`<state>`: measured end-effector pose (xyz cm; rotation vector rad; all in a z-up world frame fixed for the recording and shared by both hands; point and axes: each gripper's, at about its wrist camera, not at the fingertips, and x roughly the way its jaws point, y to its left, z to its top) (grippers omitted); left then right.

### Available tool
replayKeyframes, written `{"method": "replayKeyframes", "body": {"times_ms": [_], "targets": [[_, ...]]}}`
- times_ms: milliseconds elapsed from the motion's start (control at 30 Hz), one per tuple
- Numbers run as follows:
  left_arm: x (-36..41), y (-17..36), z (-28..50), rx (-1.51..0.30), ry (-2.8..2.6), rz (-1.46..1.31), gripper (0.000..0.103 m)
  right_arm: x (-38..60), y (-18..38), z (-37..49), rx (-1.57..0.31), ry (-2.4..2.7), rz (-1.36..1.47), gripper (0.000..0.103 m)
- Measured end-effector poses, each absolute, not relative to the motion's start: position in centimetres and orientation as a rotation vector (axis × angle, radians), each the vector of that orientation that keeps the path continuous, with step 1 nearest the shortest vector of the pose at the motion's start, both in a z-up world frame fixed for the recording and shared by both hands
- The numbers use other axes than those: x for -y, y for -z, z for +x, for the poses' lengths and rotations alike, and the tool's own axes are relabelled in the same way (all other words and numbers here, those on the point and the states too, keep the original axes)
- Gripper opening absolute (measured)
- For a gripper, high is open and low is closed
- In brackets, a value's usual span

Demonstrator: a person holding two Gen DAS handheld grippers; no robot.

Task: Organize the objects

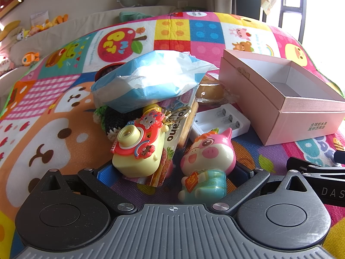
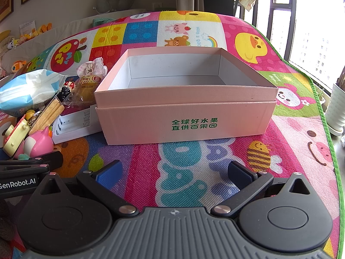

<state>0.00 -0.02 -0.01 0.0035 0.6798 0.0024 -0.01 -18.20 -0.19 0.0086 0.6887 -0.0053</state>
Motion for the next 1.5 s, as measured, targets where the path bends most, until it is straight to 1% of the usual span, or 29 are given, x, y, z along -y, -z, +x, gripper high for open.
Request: {"method": "replayKeyframes", "body": {"times_ms": [633, 767, 867, 1000, 1100, 1200, 1267, 1333, 1400, 1500], "targets": [[-0.2, -0.2, -0.2, -0.681, -0.007, 0.004, 0.103, 18.3, 0.9, 0.1, -0.688, 0.003, 0.013, 0.103], [-0.2, -0.1, -1.8, -0.687, 0.039, 0.019, 0.102, 18.6, 1.2, 0.0, -0.702, -0.028, 0.008, 0.103], [-1.1, -0.1, -4.3, -0.677, 0.132, 0.023, 0.102, 19.4, 0.6, -0.5, -0.76, -0.095, -0.006, 0.103], [-2.4, -0.3, -6.4, -0.688, 0.175, 0.039, 0.101, 19.9, 0.4, -3.0, -0.781, -0.143, -0.043, 0.103], [-3.8, -1.3, -7.2, -0.678, 0.197, -0.025, 0.101, 20.3, 0.4, -4.1, -0.768, -0.164, -0.047, 0.103], [-4.9, -4.0, -7.4, -0.573, 0.186, -0.046, 0.101, 20.2, 0.3, -4.0, -0.768, -0.158, -0.052, 0.103], [-5.3, -6.3, -6.9, -0.475, 0.177, -0.026, 0.101, 20.1, 0.3, -3.9, -0.768, -0.155, -0.055, 0.103], [-5.5, -7.8, -5.4, -0.434, 0.199, 0.004, 0.101, 20.2, 0.3, -4.0, -0.769, -0.156, -0.054, 0.103], [-5.7, -8.2, -2.6, -0.476, 0.205, 0.0, 0.101, 20.1, 0.3, -3.9, -0.769, -0.155, -0.056, 0.103], [-6.1, -7.0, 1.0, -0.563, 0.168, -0.037, 0.101, 20.1, 0.3, -4.0, -0.769, -0.155, -0.057, 0.103]]}}
